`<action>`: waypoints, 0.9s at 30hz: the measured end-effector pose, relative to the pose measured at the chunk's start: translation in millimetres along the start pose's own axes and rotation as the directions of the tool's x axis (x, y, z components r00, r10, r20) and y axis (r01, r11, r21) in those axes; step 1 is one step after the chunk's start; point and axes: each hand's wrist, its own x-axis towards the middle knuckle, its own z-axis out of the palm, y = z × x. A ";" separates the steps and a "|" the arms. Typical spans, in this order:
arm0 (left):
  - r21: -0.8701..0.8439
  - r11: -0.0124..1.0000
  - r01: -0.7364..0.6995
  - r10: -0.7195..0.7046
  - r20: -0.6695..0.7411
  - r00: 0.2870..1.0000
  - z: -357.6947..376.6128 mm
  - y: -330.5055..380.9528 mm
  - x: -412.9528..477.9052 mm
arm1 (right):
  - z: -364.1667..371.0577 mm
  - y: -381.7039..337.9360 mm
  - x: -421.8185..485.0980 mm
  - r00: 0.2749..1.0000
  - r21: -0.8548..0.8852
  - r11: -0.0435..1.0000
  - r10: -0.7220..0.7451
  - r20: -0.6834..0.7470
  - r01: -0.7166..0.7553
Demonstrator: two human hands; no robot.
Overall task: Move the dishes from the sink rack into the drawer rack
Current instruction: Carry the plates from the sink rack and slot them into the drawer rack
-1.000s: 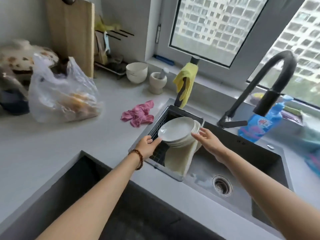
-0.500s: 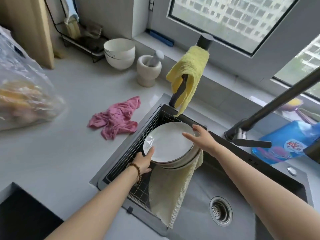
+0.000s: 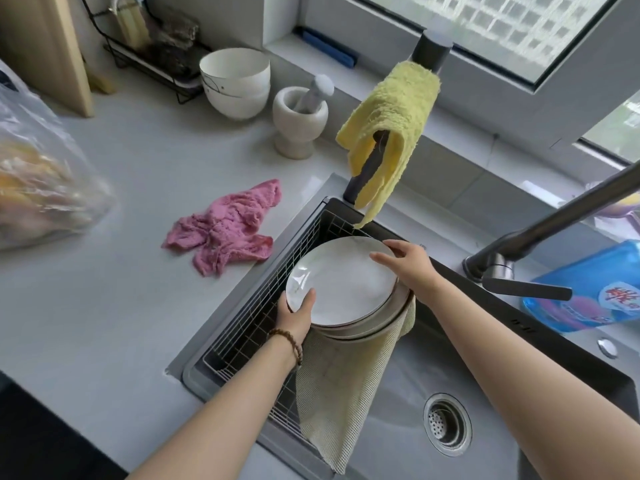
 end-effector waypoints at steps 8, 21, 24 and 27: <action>-0.185 0.983 0.016 -0.032 -0.086 0.996 13.8 9.4 -14.2 | -2.7 -2.6 -3.1 0.999 0.159 0.987 0.038 0.008 -0.038; -0.195 0.965 -0.173 0.156 -0.099 0.983 21.9 31.9 -61.9 | -2.8 -6.5 -45.7 0.989 0.325 0.944 0.002 -0.151 0.047; -0.212 0.950 -0.229 0.214 -0.091 0.973 15.8 35.4 -81.7 | -1.4 -11.1 -68.6 0.983 0.417 0.908 0.031 -0.182 0.049; -0.201 0.929 -0.309 0.293 -0.104 0.950 3.0 34.3 -105.7 | 2.5 -15.2 -96.3 0.980 0.499 0.865 0.051 -0.192 0.053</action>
